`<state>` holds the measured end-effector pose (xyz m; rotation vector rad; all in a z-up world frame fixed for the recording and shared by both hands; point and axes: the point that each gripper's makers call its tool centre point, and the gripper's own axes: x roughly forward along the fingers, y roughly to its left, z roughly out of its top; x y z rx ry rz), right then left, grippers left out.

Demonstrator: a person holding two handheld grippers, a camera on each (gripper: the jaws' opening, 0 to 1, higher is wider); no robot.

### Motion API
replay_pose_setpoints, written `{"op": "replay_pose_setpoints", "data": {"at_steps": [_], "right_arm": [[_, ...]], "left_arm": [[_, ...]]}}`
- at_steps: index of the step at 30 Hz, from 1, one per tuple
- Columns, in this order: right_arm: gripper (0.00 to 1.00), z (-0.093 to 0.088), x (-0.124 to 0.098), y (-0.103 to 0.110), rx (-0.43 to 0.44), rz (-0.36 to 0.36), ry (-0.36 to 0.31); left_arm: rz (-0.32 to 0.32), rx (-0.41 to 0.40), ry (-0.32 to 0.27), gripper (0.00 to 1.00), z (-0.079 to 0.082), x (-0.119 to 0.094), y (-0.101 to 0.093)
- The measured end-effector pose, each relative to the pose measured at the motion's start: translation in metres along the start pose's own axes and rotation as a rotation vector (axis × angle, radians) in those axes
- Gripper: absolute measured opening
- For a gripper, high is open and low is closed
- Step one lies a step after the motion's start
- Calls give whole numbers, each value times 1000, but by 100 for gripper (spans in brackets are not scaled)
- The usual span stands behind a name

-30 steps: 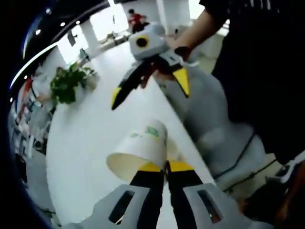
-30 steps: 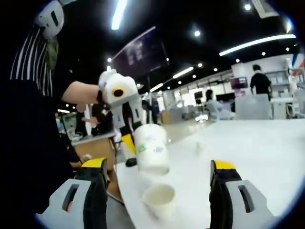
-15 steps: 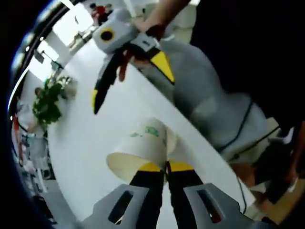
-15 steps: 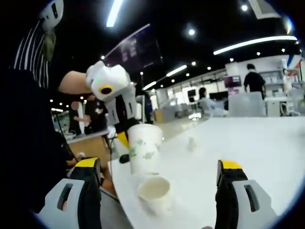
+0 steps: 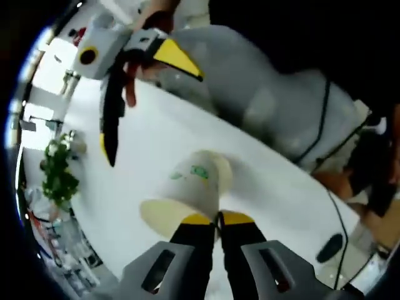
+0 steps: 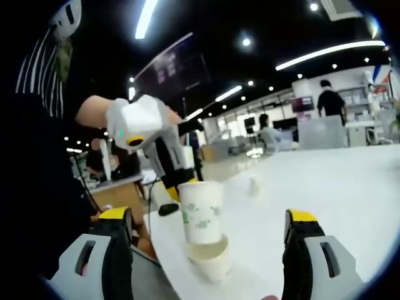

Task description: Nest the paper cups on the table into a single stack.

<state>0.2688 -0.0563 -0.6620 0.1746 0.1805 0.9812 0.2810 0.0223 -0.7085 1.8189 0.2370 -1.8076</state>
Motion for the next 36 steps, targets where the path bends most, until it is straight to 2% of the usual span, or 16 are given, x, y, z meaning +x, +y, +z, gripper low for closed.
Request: {"op": "replay_pose_setpoints", "data": {"at_steps": [9, 17, 24, 33, 36], "right_arm": [[100, 0, -5, -7, 30, -22, -17], [100, -3, -4, -2, 36, -11, -9], [99, -9, -5, -2, 61, -7, -7], [99, -11, -9, -5, 81, -17, -14], [98, -12, -11, -8, 99, -21, -24]], "left_arm": [[-15, 122, 41, 1, 2, 11, -6], [-25, 151, 56, 1, 3, 20, -2], [-47, 145, 48, 2, 9, 30, -1], [-89, 76, 27, 3, 10, 39, -4], [-95, 76, 22, 4, 9, 40, -3]]}}
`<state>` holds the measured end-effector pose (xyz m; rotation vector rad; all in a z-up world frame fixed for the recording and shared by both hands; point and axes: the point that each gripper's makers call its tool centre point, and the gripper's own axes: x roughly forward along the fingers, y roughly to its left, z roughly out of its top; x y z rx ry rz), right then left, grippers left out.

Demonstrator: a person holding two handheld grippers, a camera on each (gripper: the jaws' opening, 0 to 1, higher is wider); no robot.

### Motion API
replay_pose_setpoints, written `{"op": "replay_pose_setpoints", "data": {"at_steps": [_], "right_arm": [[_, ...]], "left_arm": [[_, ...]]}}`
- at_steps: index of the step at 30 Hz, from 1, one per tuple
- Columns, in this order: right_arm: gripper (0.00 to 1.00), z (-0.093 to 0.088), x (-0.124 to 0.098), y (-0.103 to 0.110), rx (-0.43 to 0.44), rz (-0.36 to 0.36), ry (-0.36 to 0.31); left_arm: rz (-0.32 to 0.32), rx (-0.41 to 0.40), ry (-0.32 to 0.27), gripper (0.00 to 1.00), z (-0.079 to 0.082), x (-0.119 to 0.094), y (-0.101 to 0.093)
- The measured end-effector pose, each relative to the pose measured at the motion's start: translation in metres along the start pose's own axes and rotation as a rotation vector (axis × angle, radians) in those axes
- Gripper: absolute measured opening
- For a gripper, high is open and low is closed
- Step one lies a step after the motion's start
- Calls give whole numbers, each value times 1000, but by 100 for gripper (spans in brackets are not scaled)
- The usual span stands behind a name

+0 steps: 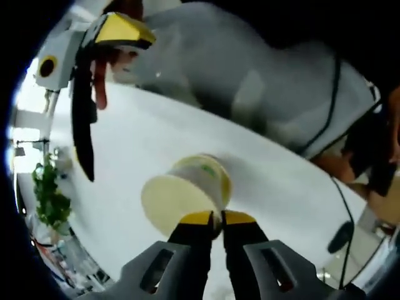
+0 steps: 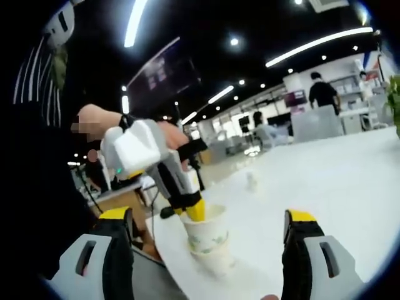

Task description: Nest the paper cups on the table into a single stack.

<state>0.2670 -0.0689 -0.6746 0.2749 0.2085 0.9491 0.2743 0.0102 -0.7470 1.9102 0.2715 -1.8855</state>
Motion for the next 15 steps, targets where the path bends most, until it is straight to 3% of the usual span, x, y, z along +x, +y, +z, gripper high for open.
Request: {"op": "replay_pose_setpoints", "data": {"at_steps": [9, 15], "right_arm": [[98, 0, -3, -4, 19, -15, -10], [98, 1, -3, -4, 22, -17, -10]], "left_arm": [[-33, -56, -48, 17, 3, 5, -7], [-13, -102, -55, 17, 1, 4, -7]]}}
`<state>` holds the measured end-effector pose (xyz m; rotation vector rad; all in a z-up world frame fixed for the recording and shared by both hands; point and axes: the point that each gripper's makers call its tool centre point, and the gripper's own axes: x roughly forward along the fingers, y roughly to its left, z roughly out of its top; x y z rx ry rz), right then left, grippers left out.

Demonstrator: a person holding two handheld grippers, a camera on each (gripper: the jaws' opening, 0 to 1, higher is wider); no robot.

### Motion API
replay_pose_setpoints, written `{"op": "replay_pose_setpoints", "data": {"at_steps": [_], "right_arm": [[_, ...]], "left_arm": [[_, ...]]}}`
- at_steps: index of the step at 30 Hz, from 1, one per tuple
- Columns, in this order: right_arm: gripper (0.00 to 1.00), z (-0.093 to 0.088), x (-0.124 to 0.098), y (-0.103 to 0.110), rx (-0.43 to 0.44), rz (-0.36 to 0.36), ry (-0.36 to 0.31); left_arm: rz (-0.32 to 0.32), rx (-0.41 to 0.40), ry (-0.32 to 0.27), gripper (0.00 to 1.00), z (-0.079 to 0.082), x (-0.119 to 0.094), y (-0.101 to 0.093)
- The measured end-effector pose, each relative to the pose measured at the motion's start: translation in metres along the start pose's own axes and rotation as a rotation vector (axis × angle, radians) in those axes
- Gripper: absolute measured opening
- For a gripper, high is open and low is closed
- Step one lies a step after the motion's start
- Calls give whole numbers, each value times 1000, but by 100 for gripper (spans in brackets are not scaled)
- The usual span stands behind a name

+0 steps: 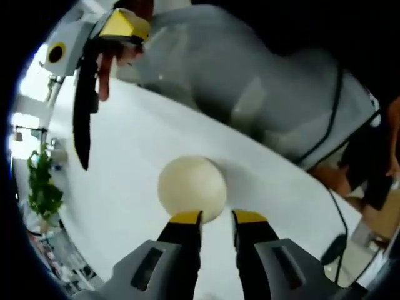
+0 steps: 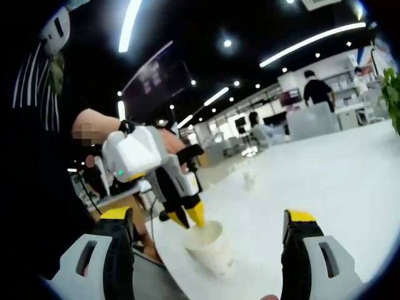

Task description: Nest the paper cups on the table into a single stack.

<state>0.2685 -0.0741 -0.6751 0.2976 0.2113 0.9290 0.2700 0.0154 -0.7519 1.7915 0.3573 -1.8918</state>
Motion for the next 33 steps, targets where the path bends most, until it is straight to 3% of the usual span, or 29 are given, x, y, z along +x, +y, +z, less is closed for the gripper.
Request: {"op": "replay_pose_setpoints", "data": {"at_steps": [3, 6, 13, 16, 22, 25, 33], "right_arm": [[98, -1, 2, -1, 6, 1, 9], [98, -1, 3, 0, 4, 3, 12], [98, -5, 9, 3, 8, 10, 33], [98, -3, 11, 4, 6, 11, 32], [98, -4, 15, 7, 3, 11, 45], [98, -2, 17, 11, -1, 16, 53], [98, 2, 16, 12, -18, 5, 56]], "left_arm": [[16, -41, -12, 18, -2, -3, -2], [66, -176, -74, 18, -1, -8, -1], [148, -359, -170, 18, 0, -20, -5], [203, -394, -196, 19, 1, -26, 0], [248, -462, -233, 21, 1, -28, 2], [286, -560, -292, 24, 0, -30, 6], [379, -707, -372, 32, -11, -39, 9]]}}
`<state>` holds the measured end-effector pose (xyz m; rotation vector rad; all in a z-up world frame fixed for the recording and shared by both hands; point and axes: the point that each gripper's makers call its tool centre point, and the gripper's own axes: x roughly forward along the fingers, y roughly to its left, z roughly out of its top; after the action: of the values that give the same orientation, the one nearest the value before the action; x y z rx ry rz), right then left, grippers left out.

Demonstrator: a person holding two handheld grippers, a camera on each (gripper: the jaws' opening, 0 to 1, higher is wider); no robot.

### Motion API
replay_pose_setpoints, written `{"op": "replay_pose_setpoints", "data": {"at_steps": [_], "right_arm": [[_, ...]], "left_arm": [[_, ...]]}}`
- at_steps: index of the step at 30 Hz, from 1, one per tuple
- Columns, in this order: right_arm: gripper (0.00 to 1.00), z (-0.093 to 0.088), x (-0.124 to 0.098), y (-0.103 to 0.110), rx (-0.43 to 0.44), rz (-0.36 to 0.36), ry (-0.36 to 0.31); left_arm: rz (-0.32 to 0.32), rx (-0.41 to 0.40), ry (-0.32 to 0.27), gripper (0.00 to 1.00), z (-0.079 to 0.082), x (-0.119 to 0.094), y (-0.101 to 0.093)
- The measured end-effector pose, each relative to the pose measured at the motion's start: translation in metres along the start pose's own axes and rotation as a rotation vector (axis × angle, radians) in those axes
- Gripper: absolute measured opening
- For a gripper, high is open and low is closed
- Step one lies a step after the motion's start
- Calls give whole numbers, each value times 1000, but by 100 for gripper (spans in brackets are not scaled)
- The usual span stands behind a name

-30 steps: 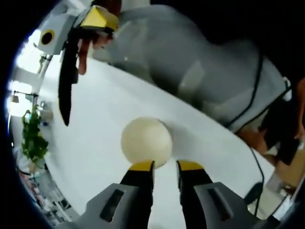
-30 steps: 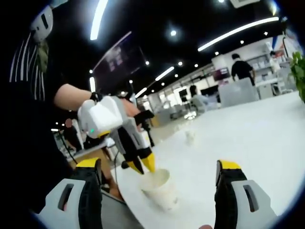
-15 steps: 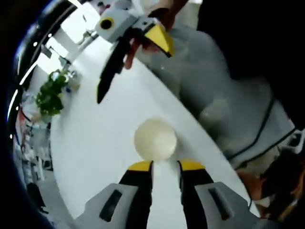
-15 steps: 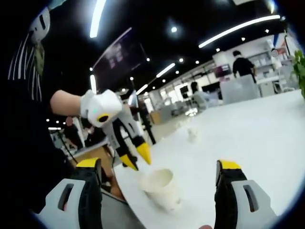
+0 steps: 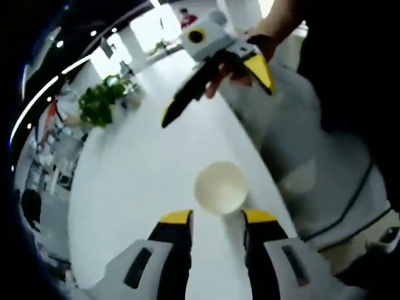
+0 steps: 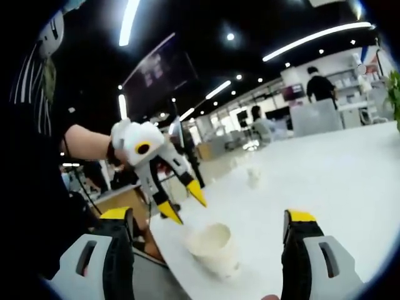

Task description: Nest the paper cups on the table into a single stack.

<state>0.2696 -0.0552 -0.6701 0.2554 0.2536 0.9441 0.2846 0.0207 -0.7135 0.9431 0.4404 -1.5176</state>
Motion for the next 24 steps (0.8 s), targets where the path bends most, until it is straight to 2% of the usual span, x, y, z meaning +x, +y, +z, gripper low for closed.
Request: {"op": "replay_pose_setpoints", "data": {"at_steps": [8, 12, 17, 21, 24], "right_arm": [[98, 2, -3, 0, -16, -8, 19], [98, 6, -6, -4, -15, -19, 17], [99, 9, -7, -6, -20, -27, 12], [100, 8, -6, -8, -31, -35, 24], [100, 8, -8, -10, -26, -39, 21]], "left_arm": [[86, -72, -39, 37, -1, -8, 8], [154, -187, -80, 40, -2, -14, 16], [225, -260, -130, 45, -3, -22, 22], [302, -391, -198, 49, -5, -32, 32], [318, -401, -192, 55, -9, -35, 31]]}}
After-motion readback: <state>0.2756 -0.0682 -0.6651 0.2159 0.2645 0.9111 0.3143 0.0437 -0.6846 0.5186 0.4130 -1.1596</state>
